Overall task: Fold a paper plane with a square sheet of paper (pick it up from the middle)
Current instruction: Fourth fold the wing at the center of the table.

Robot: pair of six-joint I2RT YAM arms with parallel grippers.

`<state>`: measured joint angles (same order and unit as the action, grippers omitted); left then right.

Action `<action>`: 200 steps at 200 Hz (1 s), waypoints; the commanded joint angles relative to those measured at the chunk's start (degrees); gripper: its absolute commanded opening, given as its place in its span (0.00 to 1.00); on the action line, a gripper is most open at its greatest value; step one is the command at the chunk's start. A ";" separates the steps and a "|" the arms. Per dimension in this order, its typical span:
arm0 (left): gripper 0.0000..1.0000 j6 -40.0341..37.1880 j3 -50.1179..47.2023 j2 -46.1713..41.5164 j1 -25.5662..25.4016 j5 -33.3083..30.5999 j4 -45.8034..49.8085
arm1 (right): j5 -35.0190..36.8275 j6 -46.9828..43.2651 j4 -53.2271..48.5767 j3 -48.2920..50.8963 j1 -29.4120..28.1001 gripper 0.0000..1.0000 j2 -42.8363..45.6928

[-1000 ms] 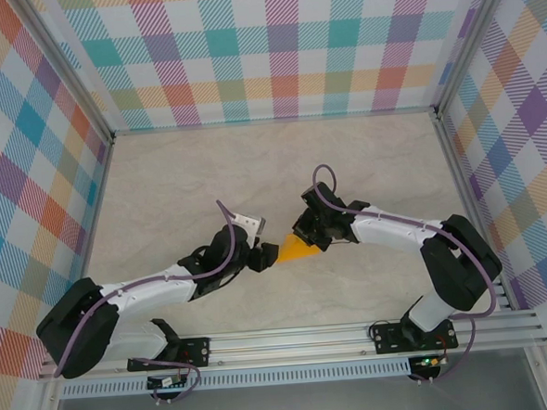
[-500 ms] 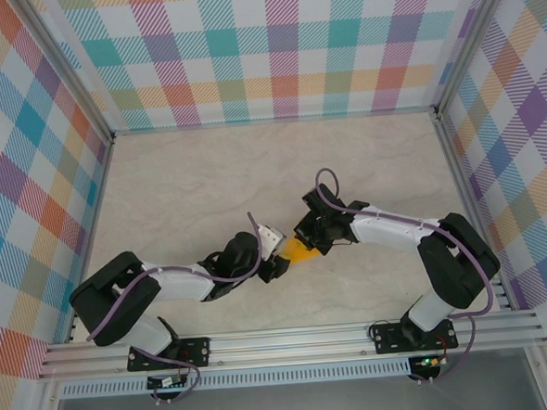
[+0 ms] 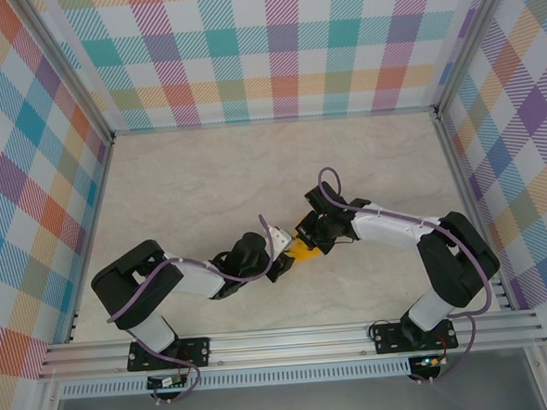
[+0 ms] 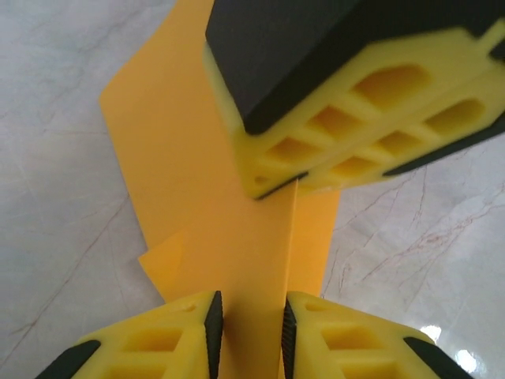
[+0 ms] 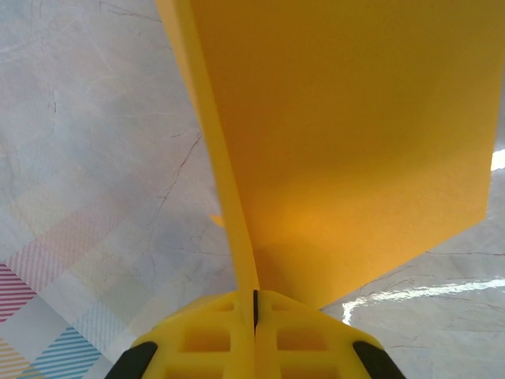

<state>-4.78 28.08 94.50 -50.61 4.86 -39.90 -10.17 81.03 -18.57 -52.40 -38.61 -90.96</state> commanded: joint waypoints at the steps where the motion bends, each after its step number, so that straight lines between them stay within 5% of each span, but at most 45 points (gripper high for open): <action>1: 0.24 -0.76 1.28 0.77 -0.81 -0.49 -2.91 | -1.92 0.26 -1.51 -1.55 0.36 0.00 -1.14; 22: 0.18 -0.40 1.15 0.83 -0.81 -0.73 -2.62 | -2.48 -0.05 -0.63 -1.41 0.47 0.06 -1.32; 102: 0.11 9.21 0.45 0.33 -0.79 0.87 -2.29 | -3.53 -13.82 1.83 3.83 3.79 0.62 8.14; 200: 0.07 29.26 4.17 -1.11 0.42 5.09 5.42 | -9.41 -32.65 11.98 11.80 6.28 0.63 12.91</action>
<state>17.10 31.07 94.94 -50.52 7.94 -36.12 -15.44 53.87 -11.62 -41.74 -32.84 -77.10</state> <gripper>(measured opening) 0.077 0.640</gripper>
